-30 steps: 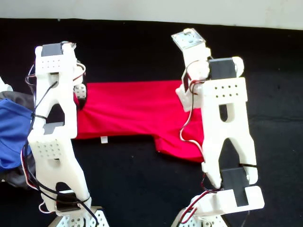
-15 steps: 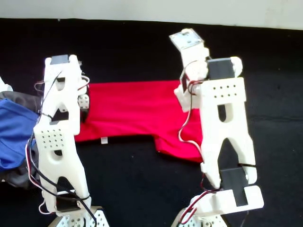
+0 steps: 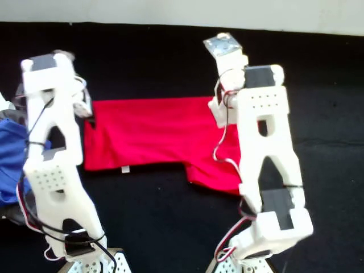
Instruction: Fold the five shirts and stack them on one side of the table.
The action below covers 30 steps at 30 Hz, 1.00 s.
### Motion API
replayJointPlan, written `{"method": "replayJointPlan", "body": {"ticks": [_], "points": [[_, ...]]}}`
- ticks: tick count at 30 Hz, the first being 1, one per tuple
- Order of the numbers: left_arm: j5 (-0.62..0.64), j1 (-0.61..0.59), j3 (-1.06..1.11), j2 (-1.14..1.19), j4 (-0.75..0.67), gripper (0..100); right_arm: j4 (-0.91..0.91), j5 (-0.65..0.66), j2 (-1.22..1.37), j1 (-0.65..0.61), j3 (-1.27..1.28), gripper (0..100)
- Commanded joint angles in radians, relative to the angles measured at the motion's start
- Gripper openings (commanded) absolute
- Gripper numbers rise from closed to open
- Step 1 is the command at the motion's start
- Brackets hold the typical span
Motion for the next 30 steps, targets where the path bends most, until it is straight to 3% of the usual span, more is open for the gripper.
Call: {"method": "replayJointPlan", "body": {"ticks": [1, 7, 11, 14, 24, 30], "points": [[-0.049, 0.016, -0.033, -0.064, -0.071, 16, -0.082, -0.011, 0.065, 0.027, -0.002, 0.7], [-0.077, 0.13, -0.033, 0.039, -0.219, 15, -0.228, -0.012, 0.183, 0.039, -0.01, 0.7], [-0.115, 0.2, -0.035, 0.128, -0.307, 1, -0.312, -0.097, 0.259, 0.065, -0.01, 0.7], [-0.152, 0.193, -0.056, 0.194, -0.351, 1, -0.369, -0.103, 0.321, 0.108, -0.012, 0.7], [-0.364, 0.065, -0.392, 0.46, -0.328, 1, -0.516, -0.103, 0.44, 0.162, -0.015, 0.7], [-0.371, 0.053, -0.593, 0.501, -0.212, 1, -0.306, -0.103, 0.363, 0.159, -0.133, 0.7]]}}
